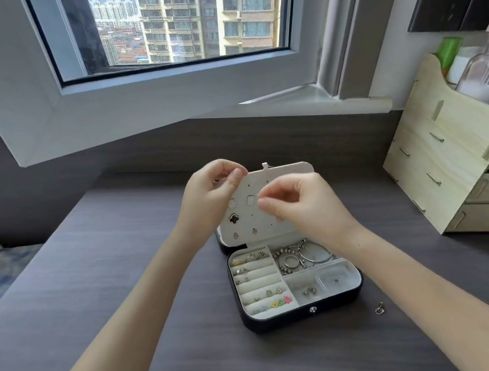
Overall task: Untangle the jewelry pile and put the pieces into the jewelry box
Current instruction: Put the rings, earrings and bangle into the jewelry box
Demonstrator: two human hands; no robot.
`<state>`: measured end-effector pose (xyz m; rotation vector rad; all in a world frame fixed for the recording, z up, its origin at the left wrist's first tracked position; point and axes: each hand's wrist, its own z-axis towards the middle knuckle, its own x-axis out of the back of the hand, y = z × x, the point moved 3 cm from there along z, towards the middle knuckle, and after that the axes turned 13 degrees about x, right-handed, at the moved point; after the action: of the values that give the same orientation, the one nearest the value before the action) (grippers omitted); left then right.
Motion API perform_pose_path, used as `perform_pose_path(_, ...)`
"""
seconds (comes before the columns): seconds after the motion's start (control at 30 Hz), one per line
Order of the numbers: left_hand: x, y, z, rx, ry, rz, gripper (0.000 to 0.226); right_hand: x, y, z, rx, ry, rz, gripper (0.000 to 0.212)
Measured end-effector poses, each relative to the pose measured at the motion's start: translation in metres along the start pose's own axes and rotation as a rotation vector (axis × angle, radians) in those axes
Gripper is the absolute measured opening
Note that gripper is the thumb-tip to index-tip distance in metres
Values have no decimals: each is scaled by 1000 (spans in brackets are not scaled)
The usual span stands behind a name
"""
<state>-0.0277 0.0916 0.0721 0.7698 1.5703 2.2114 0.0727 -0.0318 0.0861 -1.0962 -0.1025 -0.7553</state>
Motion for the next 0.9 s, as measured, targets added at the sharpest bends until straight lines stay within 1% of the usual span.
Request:
perform_pose_path(0.13,5,-11,-1,55,-5,-37,26,-12,13,-12,148,-336,-386,7)
perform_pose_path(0.17,5,-15,0,64,2,-28,27,-15,16,-14,211,-389,-488,7)
perform_pose_path(0.23,5,-22,3,83,24,2,28,-20,19,-17,395,-422,-622,7)
perform_pose_path(0.3,5,-29,6,94,43,32,28,-26,21,-18,530,-452,-666,7)
perform_pose_path(0.47,4,-40,11,111,64,101,28,-33,29,-15,702,-508,-716,9)
perform_pose_path(0.53,4,-41,13,127,55,110,27,-36,28,-14,752,-533,-767,12)
perform_pose_path(0.63,5,-42,14,125,46,118,27,-38,26,-16,789,-552,-846,26)
perform_pose_path(0.7,6,-42,15,112,44,118,28,-38,27,-18,779,-569,-891,30)
perform_pose_path(0.8,6,-43,15,108,36,124,30,-41,25,-21,757,-581,-953,28)
perform_pose_path(0.9,6,-43,15,108,26,127,31,-46,26,-22,710,-629,-1043,39)
